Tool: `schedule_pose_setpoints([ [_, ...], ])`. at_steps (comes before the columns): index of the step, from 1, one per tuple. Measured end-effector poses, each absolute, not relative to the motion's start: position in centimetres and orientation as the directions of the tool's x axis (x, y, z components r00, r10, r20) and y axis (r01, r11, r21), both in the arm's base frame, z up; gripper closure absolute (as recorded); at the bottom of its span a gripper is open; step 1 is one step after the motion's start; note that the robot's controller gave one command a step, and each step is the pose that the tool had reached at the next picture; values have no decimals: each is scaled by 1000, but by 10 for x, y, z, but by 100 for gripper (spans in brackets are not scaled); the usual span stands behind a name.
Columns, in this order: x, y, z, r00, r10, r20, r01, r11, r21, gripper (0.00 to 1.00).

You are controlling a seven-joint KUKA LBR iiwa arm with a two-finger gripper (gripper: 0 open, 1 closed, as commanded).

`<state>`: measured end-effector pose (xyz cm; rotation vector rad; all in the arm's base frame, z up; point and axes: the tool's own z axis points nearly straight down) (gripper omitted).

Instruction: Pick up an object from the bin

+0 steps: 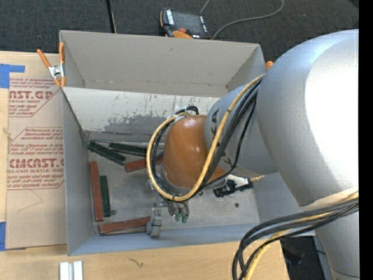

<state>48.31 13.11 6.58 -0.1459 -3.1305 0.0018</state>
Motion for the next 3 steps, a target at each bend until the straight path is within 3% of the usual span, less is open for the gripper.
schedule_pose_setpoints([
  [1,486,133,72,-996,90,-2,90,996,4,100],
  [2,486,132,70,-996,92,-1,92,996,2,0],
  [3,499,34,151,-989,150,-7,150,989,-1,0],
])
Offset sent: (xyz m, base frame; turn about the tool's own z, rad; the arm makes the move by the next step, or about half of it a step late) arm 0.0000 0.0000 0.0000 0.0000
